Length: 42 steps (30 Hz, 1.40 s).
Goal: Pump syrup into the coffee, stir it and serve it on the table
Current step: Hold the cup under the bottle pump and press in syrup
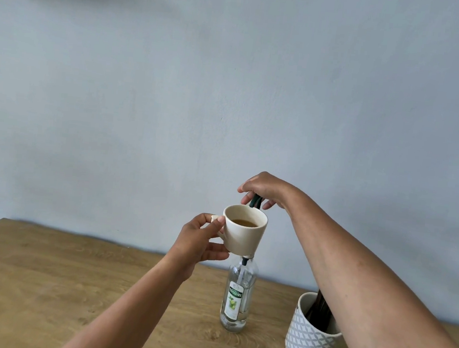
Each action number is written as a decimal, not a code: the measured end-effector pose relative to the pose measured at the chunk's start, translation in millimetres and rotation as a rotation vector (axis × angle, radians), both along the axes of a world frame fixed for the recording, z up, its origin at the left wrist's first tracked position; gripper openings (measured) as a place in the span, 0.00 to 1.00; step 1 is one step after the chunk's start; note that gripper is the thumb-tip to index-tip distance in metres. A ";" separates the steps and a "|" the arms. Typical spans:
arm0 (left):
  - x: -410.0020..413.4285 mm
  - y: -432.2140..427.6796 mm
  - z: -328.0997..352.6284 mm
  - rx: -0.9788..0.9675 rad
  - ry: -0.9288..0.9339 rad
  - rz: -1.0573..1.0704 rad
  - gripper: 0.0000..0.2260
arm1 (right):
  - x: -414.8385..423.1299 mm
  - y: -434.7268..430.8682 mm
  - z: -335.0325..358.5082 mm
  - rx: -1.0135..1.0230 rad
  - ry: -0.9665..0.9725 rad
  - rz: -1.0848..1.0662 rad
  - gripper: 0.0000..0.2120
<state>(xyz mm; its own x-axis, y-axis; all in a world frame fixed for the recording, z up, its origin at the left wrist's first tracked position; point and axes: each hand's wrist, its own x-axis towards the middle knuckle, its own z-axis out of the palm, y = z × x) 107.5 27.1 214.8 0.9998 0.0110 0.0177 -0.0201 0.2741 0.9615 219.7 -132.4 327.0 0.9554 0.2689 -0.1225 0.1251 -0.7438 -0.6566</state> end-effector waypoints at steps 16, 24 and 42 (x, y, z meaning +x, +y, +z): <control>4.7 -3.1 -1.3 -0.015 -0.015 -0.022 0.10 | -1.1 2.9 -4.4 -0.011 0.030 -0.034 0.17; 4.2 -4.3 -1.2 0.001 -0.012 -0.021 0.10 | -5.6 4.5 -6.3 -0.002 0.050 -0.047 0.16; -8.0 -0.5 1.7 0.012 0.005 0.004 0.10 | -9.0 2.4 2.9 -0.046 0.030 -0.048 0.16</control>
<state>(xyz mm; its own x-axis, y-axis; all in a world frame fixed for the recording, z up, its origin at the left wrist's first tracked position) 99.5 26.6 216.6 0.9998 0.0151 0.0128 -0.0163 0.2621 0.9649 210.7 -130.0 329.9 0.9628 0.2163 -0.1620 0.0695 -0.7776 -0.6249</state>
